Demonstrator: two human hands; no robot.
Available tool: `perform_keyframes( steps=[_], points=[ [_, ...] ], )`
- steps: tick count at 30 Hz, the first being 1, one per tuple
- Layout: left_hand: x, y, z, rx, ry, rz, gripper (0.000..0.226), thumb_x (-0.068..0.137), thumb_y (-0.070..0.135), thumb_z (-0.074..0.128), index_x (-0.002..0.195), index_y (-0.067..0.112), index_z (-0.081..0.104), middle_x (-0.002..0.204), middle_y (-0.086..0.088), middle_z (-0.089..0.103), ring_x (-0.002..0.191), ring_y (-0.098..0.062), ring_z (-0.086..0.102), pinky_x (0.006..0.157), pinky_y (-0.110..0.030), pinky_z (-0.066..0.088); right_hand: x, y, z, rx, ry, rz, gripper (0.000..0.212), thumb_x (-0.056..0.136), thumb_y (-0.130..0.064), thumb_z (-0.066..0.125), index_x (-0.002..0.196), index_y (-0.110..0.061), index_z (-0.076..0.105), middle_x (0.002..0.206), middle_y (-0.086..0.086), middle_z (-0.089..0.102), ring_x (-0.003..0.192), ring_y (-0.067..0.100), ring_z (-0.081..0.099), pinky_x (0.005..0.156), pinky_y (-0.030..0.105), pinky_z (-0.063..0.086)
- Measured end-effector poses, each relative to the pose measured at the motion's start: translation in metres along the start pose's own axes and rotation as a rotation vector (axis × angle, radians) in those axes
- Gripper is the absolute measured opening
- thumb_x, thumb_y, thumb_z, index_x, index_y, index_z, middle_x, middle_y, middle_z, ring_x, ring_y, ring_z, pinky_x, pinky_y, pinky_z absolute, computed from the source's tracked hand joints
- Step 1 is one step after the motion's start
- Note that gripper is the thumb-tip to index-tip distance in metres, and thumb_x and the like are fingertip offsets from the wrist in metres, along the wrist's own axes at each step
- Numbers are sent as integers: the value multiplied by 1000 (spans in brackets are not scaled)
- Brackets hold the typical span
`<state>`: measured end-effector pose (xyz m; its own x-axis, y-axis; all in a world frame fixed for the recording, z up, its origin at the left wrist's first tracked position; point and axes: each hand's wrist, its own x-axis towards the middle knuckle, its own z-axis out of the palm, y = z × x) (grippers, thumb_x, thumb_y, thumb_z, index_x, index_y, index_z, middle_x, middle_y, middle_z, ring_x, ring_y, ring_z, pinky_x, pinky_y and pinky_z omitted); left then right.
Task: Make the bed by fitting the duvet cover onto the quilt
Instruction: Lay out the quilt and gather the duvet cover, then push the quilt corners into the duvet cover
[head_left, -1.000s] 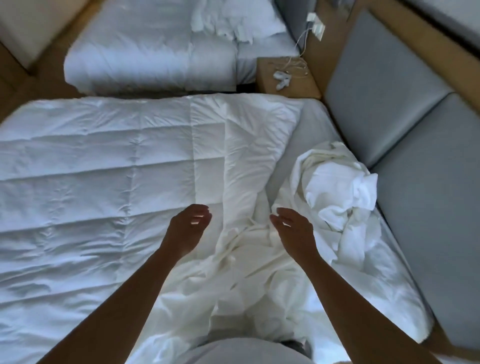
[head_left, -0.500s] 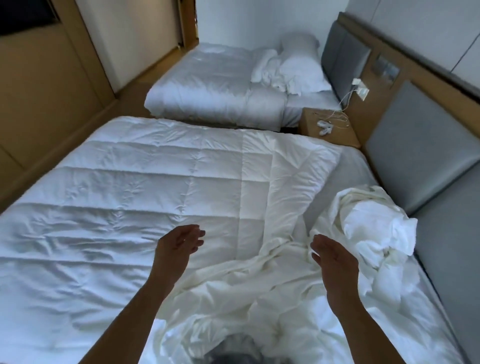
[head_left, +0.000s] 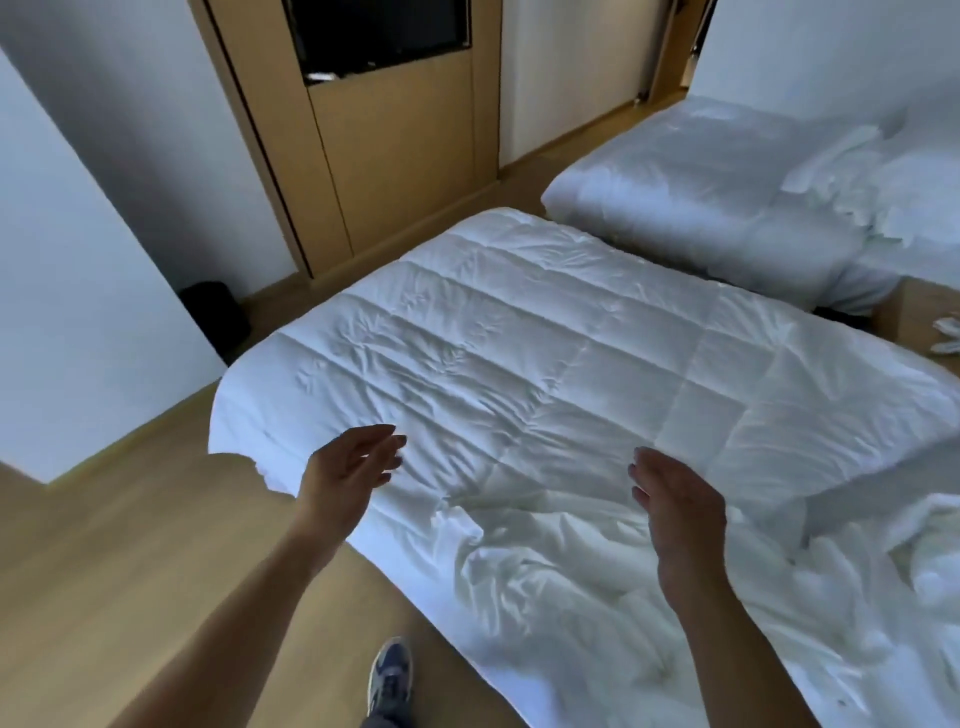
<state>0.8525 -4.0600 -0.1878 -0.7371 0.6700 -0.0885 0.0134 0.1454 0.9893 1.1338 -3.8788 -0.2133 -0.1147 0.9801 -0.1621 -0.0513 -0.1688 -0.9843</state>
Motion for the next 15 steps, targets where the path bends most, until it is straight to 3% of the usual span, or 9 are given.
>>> perform_keyframes(
  steps=[8,15],
  points=[
    [4,-13,-161,-22,185,76,26,94,27,67,118,17,70,108,3,77,98,-19,74,86,-39,58,-47,-5,172,-100,-278,-69,12,88,-25,76,88,-38,76,102,-16,75,99,6,71,99,41,54],
    [51,-23,-344,15,316,96,16,94,24,69,109,21,72,98,-1,77,90,-18,74,80,-35,60,-97,10,359,-105,-385,-99,13,90,-18,74,96,-29,75,101,-6,77,99,15,73,92,38,56]
  ],
)
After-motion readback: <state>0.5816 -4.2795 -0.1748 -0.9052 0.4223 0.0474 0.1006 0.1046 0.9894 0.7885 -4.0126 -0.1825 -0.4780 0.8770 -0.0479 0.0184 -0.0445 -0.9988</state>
